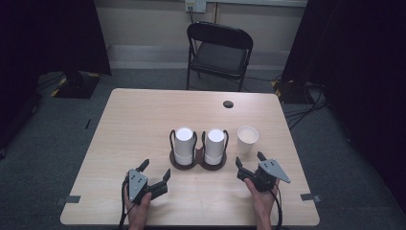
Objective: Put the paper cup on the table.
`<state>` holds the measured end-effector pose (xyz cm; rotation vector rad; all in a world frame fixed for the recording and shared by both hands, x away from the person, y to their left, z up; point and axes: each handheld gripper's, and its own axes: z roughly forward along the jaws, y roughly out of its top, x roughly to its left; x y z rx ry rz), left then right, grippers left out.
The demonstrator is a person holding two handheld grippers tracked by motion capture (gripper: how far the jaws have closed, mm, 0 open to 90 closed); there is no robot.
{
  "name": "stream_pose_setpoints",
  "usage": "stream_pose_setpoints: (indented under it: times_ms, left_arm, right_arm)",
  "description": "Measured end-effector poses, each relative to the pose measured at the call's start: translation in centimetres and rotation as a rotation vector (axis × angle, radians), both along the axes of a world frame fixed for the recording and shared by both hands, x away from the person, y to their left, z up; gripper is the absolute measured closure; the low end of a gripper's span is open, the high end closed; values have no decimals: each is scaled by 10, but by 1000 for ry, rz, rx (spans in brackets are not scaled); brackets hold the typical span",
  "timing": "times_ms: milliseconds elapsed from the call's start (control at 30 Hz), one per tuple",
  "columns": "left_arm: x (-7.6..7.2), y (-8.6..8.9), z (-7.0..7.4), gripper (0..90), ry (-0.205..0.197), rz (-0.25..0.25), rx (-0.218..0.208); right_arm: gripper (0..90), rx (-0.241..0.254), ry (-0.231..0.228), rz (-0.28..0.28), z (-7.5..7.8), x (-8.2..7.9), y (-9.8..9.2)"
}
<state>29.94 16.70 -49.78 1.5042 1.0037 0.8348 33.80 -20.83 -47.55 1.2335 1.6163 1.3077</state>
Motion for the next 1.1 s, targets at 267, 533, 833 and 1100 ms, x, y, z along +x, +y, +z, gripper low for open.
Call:
stream_pose_setpoints:
  times_ms: [267,533,833,1100]
  left_arm:
    - [-1,0,0,157,2,-1,0]
    - [-1,0,0,158,-3,-4,-4]
    - [-1,1,0,159,-5,-4,-9]
    - [-1,2,0,159,1,-5,-18]
  right_arm:
    - [143,-24,-31,36,-5,-16,18]
    - [143,-24,-53,70,-8,-33,32]
    - [141,-20,-80,102,-20,-45,42]
    - [137,-11,-71,98,-20,-43,41]
